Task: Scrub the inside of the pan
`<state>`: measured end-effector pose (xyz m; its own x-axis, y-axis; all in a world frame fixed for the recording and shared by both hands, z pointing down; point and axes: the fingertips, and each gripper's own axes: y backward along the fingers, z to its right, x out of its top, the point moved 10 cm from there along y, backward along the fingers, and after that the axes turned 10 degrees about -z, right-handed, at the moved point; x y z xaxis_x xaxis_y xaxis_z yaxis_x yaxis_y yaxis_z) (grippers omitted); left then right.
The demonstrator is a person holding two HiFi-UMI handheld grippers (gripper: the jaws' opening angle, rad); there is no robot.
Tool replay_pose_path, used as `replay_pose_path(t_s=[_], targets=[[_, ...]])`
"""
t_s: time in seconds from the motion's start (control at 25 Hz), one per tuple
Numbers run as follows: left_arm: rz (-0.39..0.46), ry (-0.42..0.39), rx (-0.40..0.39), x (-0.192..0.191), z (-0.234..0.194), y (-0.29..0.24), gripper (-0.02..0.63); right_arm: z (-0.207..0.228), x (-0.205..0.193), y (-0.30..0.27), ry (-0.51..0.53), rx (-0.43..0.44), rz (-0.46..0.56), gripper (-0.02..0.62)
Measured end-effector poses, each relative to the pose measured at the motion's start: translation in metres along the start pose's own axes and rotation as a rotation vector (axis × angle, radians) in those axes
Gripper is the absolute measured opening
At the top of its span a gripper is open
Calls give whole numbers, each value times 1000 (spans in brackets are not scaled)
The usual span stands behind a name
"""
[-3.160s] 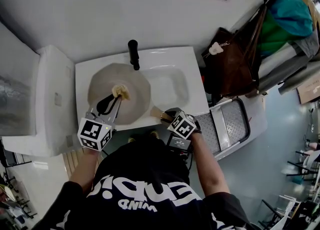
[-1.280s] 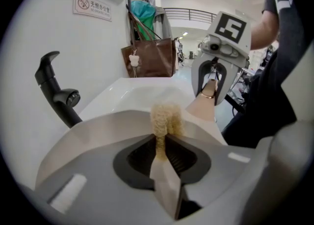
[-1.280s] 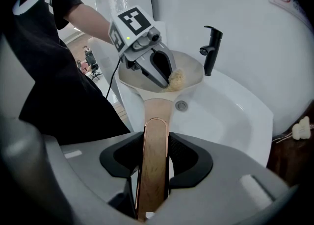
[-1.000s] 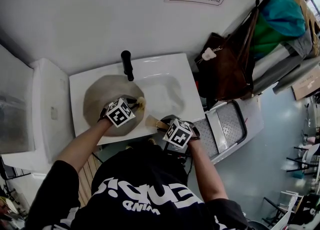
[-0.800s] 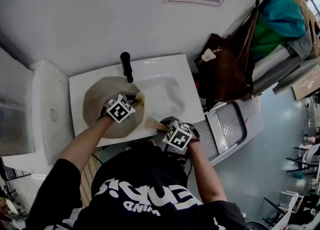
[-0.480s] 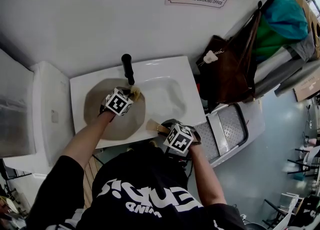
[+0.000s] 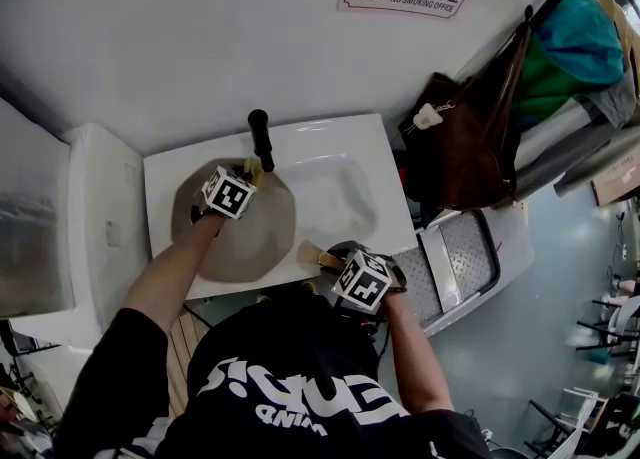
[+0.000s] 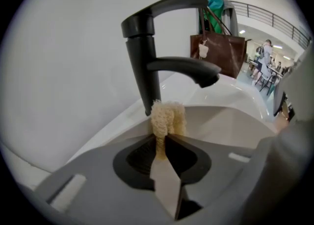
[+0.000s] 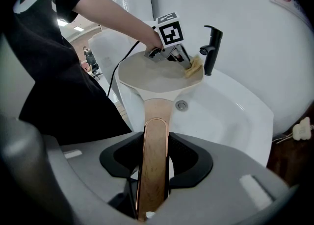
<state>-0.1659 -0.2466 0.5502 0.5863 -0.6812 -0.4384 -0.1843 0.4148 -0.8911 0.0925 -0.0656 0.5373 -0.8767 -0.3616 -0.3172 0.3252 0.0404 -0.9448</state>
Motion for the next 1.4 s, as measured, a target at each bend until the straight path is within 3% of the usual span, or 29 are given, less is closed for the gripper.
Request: replay_pose_path(t_s=[0.24, 0.52, 1.0, 1.24, 1.4], targets=[[-49, -116, 96, -5, -11, 6, 55, 1, 0, 0, -6, -3, 0, 164], [-113, -184, 188, -17, -34, 21, 55, 0, 0, 0, -1, -2, -5, 164], [-222, -302, 208, -40, -51, 48, 55, 0, 1, 4, 1, -3, -1, 164], [-333, -506, 219, -56, -47, 63, 52, 2, -1, 2, -9, -1, 4, 164], [-367, -520, 198, -65, -50, 78, 52, 1, -1, 2, -7, 1, 7, 164]])
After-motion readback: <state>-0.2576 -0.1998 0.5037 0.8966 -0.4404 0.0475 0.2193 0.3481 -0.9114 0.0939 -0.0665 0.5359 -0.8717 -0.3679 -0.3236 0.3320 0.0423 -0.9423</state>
